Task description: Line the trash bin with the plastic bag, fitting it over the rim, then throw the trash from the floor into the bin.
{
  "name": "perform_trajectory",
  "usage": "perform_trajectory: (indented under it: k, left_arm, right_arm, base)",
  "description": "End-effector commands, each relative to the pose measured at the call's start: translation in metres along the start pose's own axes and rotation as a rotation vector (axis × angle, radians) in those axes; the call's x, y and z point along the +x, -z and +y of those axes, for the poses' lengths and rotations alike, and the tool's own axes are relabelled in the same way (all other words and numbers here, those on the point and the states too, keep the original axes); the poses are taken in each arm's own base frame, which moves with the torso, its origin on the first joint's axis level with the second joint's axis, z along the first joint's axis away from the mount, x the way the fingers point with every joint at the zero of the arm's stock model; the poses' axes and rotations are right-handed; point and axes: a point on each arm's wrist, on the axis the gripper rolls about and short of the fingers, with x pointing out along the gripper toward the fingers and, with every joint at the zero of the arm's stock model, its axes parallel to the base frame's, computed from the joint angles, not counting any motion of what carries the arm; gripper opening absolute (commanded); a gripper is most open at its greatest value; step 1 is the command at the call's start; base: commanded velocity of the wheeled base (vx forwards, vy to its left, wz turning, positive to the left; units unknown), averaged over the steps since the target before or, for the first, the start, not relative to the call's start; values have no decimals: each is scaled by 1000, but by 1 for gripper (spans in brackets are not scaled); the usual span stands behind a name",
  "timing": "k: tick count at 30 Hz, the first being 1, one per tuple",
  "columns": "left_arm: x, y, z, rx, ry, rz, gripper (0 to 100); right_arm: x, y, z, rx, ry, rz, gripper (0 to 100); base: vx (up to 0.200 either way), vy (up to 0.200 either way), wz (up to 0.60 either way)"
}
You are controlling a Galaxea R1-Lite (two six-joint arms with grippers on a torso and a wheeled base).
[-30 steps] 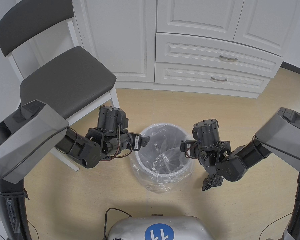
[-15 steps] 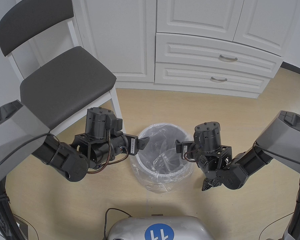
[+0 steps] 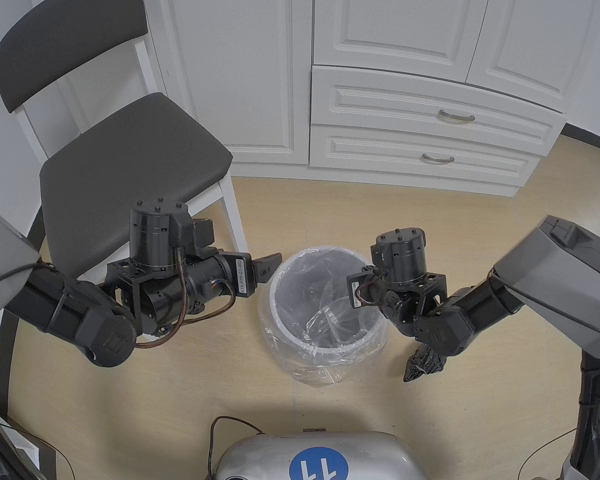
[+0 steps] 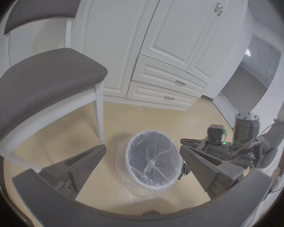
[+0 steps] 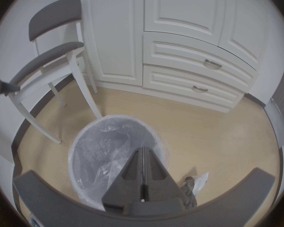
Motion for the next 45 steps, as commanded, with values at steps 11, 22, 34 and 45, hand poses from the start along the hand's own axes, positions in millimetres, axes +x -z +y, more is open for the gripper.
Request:
perform_trajectory:
  k: [11,22,34,45]
  left_arm:
    - [-46,-39,18,-31,13,-127,100]
    - [-43,-37,19,-30,8,-120,100]
    - [-43,-39,22,-34,0,-130,100]
    - [-40,-37,23,-34,0,-123,100]
  right_arm:
    - [110,72,48,39,-108,71,0]
    - [138,90,63,114,-170,43,0]
    - [155,106,54,122,-154,199,0]
    - [156,109,40,120,-168,288,0]
  base:
    - [0,0,0]
    - [0,0,0]
    - [0,0,0]
    - [0,0,0]
